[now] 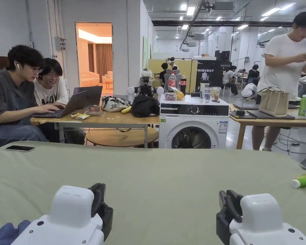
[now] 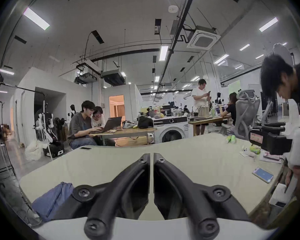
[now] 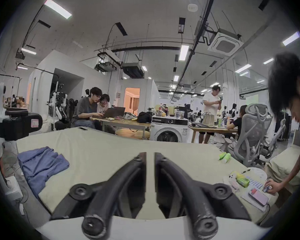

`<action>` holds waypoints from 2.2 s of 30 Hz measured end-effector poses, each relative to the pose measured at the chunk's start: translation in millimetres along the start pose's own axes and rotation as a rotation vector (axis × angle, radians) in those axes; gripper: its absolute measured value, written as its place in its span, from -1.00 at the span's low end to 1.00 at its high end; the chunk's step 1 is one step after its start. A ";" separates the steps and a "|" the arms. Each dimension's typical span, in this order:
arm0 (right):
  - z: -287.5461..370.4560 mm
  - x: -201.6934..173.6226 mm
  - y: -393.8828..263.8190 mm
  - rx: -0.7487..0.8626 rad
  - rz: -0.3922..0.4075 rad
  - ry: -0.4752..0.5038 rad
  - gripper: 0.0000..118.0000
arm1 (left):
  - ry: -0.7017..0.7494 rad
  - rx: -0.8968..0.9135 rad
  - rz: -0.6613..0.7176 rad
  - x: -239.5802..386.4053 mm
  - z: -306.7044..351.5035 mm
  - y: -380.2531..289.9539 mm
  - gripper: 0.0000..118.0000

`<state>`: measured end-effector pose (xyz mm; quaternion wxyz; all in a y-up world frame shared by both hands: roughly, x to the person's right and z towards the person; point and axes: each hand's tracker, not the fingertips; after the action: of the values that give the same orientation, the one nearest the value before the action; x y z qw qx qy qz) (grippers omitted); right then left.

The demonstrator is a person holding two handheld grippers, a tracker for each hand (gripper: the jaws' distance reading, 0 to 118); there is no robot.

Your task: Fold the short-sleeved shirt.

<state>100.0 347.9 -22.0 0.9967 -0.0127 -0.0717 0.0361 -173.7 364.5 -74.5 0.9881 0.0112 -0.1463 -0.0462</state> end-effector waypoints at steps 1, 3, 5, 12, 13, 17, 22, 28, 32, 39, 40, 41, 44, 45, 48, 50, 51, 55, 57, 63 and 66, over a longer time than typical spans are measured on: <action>-0.2 0.1 -0.7 0.001 0.008 -0.024 -0.97 | -0.007 -0.002 0.007 -0.1 -0.1 -0.2 -1.00; -1.9 3.0 0.2 -0.009 0.002 -0.052 -1.00 | -0.011 -0.007 0.024 -1.4 -0.1 -0.9 -1.00; -1.7 9.3 -0.3 -0.014 -0.027 -0.050 -1.00 | 0.008 -0.003 0.038 -2.9 0.5 -1.4 -1.00; -0.9 14.2 0.8 0.005 -0.035 -0.016 -1.00 | -0.010 0.048 0.117 -19.1 3.4 1.1 -1.00; -1.9 13.6 0.9 0.002 -0.030 -0.018 -1.00 | -0.006 0.047 0.119 -19.7 3.5 2.4 -1.00; -5.2 11.4 3.7 -0.003 -0.037 0.019 -1.00 | 0.062 0.006 0.053 -15.4 -2.4 5.2 -1.00; -8.4 4.6 10.5 0.008 -0.002 0.039 -1.00 | 0.051 -0.003 0.149 -26.7 -4.3 1.7 -1.00; -25.1 -16.8 14.1 0.011 -0.022 0.063 -1.00 | 0.126 0.005 0.116 -43.8 9.9 5.7 -1.00; -38.1 -43.9 11.5 -0.005 -0.017 0.153 -1.00 | 0.213 0.005 0.099 -65.9 27.2 6.3 -1.00; -50.9 -80.8 9.3 -0.008 -0.068 0.269 -1.00 | 0.300 -0.017 0.107 -104.9 47.4 2.6 -1.00; -51.9 -83.5 9.4 -0.007 -0.073 0.275 -1.00 | 0.312 -0.022 0.104 -108.2 48.9 2.1 -1.00; -53.2 -85.8 9.4 -0.008 -0.079 0.289 -1.00 | 0.320 -0.029 0.096 -112.0 50.3 2.0 -1.00; -57.2 -90.6 7.8 -0.017 -0.089 0.314 -1.00 | 0.313 -0.044 0.114 -126.9 50.3 3.2 -1.00; -58.4 -91.8 6.5 -0.023 -0.092 0.325 -1.00 | 0.283 -0.065 0.152 -137.6 45.9 3.3 -1.00; -57.2 -92.8 -0.7 -0.040 -0.083 0.357 -1.00 | 0.209 -0.151 0.162 -179.7 27.6 -2.3 -0.72; -55.8 -92.6 -9.0 -0.060 -0.101 0.394 -1.00 | 0.231 -0.223 0.102 -206.2 12.0 -11.7 -0.02; -56.3 -93.3 -14.5 -0.071 -0.112 0.400 -1.00 | 0.211 -0.267 0.100 -221.4 -0.1 -22.9 0.28; -63.5 -95.2 -36.7 -0.153 -0.150 0.406 -1.00 | 0.170 -0.507 0.224 -273.6 -54.3 -82.2 0.45; -64.4 -90.9 -48.3 -0.188 -0.144 0.397 -1.00 | 0.230 -0.614 0.294 -293.9 -80.6 -117.0 0.45; -74.3 -68.7 -79.1 -0.304 -0.137 0.304 -1.00 | 0.238 -0.868 0.267 -317.7 -146.1 -207.6 0.45; -80.3 -59.1 -92.1 -0.350 -0.182 0.280 -1.00 | 0.278 -0.980 0.392 -324.8 -162.4 -241.9 0.27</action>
<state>59.7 250.1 -107.0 0.9786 -0.1838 0.0612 -0.0689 -457.4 155.7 -332.1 0.8776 -0.4723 0.0251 0.0782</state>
